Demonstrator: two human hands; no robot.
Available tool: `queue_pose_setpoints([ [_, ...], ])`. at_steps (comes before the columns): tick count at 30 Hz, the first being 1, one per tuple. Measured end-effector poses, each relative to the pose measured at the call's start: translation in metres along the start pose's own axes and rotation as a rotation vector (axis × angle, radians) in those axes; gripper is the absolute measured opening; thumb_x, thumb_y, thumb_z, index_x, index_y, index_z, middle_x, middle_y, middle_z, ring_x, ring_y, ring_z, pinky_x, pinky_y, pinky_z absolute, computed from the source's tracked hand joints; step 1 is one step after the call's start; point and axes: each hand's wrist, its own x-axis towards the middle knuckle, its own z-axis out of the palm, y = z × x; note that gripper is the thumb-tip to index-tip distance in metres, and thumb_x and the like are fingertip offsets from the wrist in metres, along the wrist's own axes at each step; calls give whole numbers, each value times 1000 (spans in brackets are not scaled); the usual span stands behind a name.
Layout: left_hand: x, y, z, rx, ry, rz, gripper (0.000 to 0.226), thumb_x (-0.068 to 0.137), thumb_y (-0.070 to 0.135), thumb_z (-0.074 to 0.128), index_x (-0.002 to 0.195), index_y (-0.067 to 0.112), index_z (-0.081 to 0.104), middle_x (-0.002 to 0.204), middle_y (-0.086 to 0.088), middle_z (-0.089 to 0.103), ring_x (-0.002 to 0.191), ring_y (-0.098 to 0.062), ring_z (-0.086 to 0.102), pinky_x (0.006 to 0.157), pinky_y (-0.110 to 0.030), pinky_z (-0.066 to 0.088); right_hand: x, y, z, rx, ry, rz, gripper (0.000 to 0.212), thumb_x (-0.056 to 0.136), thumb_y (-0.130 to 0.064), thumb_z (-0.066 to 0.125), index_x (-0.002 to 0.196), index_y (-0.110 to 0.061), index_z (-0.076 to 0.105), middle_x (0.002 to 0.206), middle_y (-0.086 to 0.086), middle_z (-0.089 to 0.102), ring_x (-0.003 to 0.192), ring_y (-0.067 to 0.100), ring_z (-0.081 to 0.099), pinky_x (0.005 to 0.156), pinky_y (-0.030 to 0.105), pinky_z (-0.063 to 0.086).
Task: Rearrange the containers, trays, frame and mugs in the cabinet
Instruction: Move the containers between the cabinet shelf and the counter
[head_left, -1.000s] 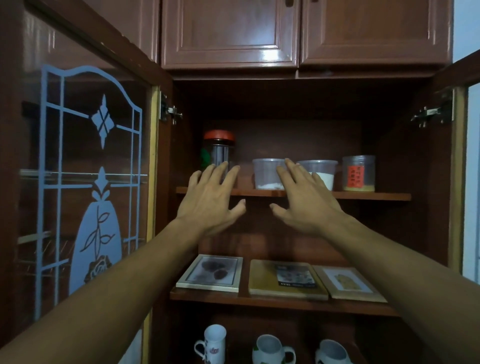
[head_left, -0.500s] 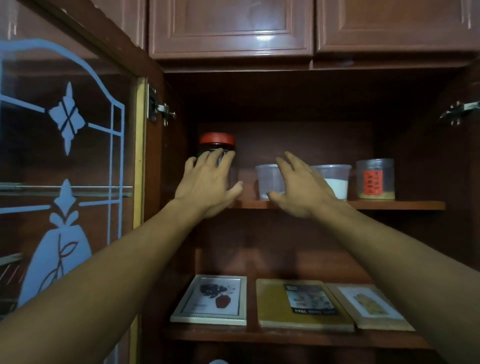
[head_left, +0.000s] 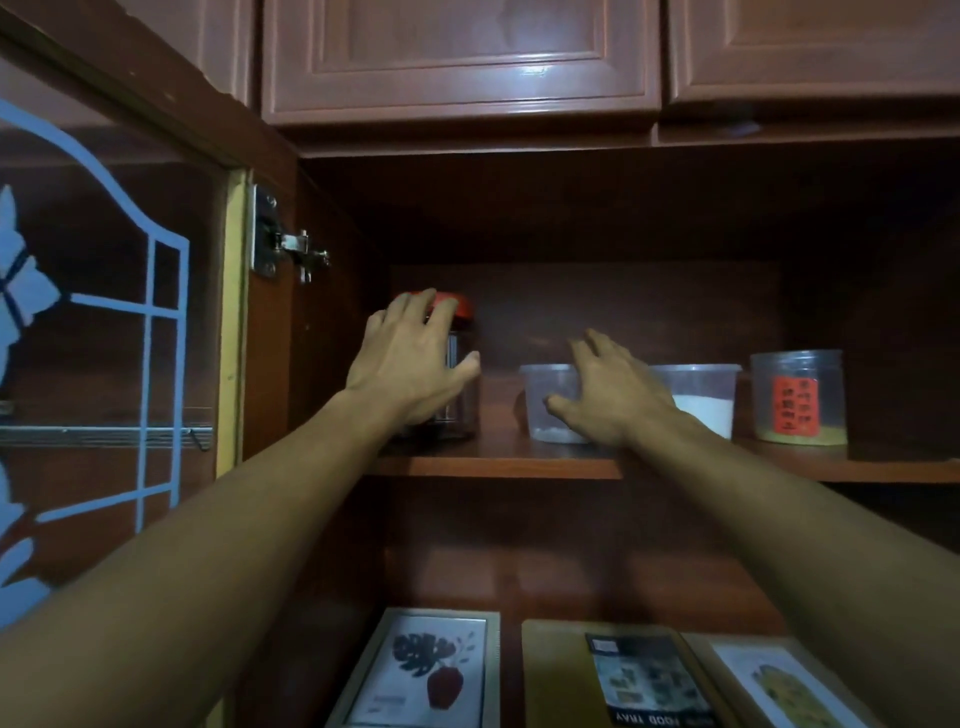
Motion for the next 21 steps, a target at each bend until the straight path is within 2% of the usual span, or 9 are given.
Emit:
queue_pose_setpoints([
  [5,22,-5,-4,-57,-20,-73,70,91,53,48,148,18,30,155,-11,26,144,-27,19,116,-44,19,10,0,3,27,-25,77,79,89,-55,56,149,-13,28,160,10,19,143,31,27,112,45,32],
  [13,42,-11,-1,-96,-99,-180,69,88,57,50,144,19,35,144,-14,37,132,-32,34,108,-46,28,18,0,6,56,-39,189,80,83,-64,58,142,-13,38,147,10,37,131,32,41,99,43,43],
  [17,51,-15,2,-133,-135,-236,70,89,62,47,143,18,36,142,-17,37,130,-36,37,105,-48,31,22,1,6,88,-45,231,82,83,-63,60,143,-12,37,146,11,36,131,32,41,99,43,43],
  [21,57,-17,8,-279,-183,-345,82,86,70,45,146,16,31,147,-17,31,132,-38,35,107,-49,32,25,1,8,162,-61,285,82,82,-61,63,142,-9,39,148,13,34,128,34,45,95,41,45],
])
